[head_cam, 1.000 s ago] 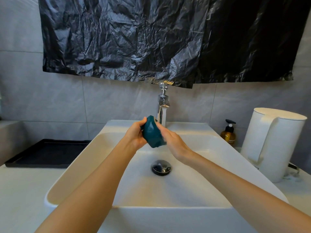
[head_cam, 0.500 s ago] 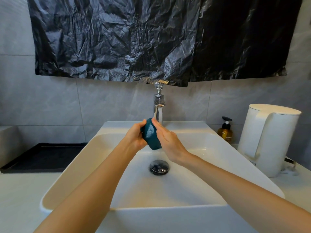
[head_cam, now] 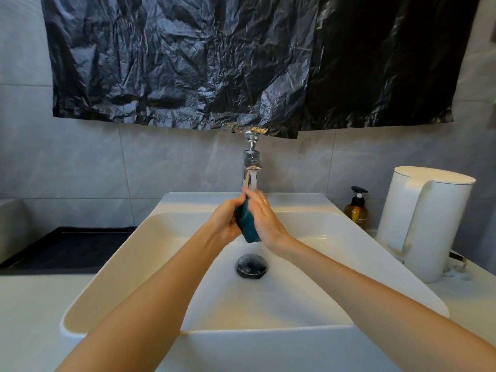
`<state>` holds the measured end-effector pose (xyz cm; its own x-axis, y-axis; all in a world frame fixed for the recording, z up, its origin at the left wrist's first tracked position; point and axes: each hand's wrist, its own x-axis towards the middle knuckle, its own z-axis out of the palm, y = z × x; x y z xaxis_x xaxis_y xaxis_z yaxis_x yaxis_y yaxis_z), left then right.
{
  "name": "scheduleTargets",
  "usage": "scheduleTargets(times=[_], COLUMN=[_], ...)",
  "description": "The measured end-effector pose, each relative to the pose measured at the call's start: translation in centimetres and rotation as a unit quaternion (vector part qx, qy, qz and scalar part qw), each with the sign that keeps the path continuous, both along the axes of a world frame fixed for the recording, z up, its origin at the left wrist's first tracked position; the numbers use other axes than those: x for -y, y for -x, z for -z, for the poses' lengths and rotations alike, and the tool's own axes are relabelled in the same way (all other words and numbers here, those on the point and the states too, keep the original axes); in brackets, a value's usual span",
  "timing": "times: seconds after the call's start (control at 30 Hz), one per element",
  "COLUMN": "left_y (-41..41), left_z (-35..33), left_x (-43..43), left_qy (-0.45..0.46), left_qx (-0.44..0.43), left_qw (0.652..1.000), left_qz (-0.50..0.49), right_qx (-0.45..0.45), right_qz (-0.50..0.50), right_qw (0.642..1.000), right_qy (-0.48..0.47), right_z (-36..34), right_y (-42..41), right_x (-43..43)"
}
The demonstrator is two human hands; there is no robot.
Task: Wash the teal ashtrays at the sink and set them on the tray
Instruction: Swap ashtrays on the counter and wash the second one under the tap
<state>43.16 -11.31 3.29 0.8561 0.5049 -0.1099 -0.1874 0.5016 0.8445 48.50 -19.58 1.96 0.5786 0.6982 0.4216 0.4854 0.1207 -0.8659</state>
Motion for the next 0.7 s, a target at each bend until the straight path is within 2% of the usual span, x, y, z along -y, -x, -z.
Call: scheduleTargets(times=[0.1, 0.23, 0.3, 0.37, 0.4, 0.53, 0.63, 0.7], left_y=[0.4, 0.7, 0.8, 0.8, 0.9, 0.7, 0.3, 0.2], left_z=[-0.1, -0.4, -0.6, -0.7, -0.7, -1.1, -1.1, -1.0], left_x=[-0.7, -0.5, -0.7, -1.0, -1.0, -1.0, -1.1, -0.9], left_qy=[0.000, 0.026, 0.008, -0.008, -0.007, 0.005, 0.017, 0.012], left_qx=[0.006, 0.039, 0.026, 0.008, 0.008, 0.023, 0.030, 0.027], left_qw=[1.000, 0.999, 1.000, 1.000, 1.000, 0.999, 0.998, 0.996], left_qz=[0.002, 0.007, 0.005, -0.008, -0.012, -0.028, -0.055, -0.081], right_qx=[0.056, 0.013, -0.079, -0.198, -0.229, -0.238, -0.283, -0.218], right_qz=[0.001, 0.012, 0.024, 0.039, 0.043, 0.031, -0.001, 0.003], right_qw=[0.998, 1.000, 0.997, 0.979, 0.971, 0.968, 0.957, 0.972], right_qy=[0.004, -0.014, 0.002, 0.043, 0.062, 0.076, 0.067, 0.092], right_z=[0.1, -1.0, -1.3, -1.1, -0.9, -0.3, -0.5, -0.5], right_y=[0.0, -0.1, -0.2, -0.5, -0.5, -1.2, -0.9, -0.4], right_x=[-0.6, -1.5, -1.9, -1.9, -1.6, -1.5, -1.1, -1.0])
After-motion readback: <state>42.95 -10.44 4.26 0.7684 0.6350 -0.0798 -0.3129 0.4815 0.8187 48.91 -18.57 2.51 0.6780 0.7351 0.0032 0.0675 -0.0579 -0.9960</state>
